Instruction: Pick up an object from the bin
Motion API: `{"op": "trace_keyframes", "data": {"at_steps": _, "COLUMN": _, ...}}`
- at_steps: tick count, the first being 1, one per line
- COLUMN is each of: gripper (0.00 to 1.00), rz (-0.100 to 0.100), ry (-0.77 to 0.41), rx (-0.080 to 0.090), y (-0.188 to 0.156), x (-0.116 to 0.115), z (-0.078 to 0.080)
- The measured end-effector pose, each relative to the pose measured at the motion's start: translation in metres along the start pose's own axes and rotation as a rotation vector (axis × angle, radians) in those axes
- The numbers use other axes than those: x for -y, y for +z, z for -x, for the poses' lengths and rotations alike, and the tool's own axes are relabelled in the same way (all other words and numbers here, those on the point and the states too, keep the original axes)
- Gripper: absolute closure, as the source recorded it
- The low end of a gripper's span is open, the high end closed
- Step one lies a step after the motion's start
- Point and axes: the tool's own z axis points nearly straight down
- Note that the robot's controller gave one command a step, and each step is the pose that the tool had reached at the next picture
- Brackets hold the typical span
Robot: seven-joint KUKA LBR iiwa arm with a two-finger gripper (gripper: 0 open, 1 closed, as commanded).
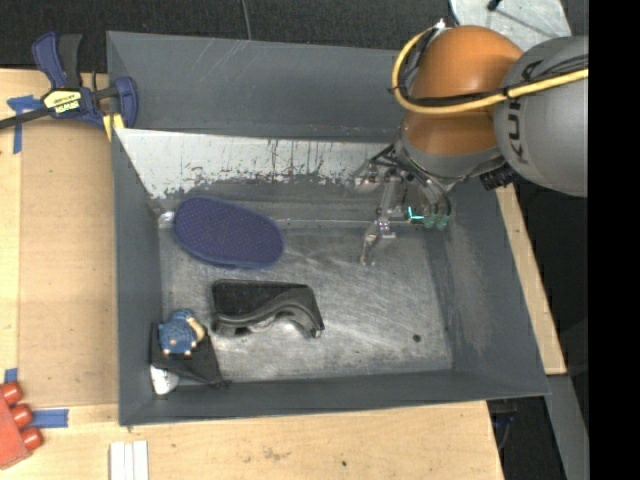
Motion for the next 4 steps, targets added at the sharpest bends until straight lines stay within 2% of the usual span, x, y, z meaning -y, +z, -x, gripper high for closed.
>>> {"op": "trace_keyframes", "data": {"at_steps": 1, "gripper": 0.00, "rz": 0.003, "ry": -0.067, "rx": 0.005, "y": 0.009, "x": -0.102, "z": -0.025}}
{"op": "trace_keyframes", "data": {"at_steps": 2, "gripper": 0.00, "rz": 0.003, "ry": 0.018, "rx": 0.009, "y": 0.082, "x": -0.172, "z": 0.002}}
{"op": "trace_keyframes", "data": {"at_steps": 3, "gripper": 1.00, "rz": 0.002, "ry": 0.021, "rx": 0.013, "y": 0.078, "x": -0.168, "z": 0.004}}
{"op": "trace_keyframes", "data": {"at_steps": 4, "gripper": 1.00, "rz": 0.001, "ry": -0.333, "rx": 0.015, "y": -0.076, "x": -0.182, "z": -0.013}}
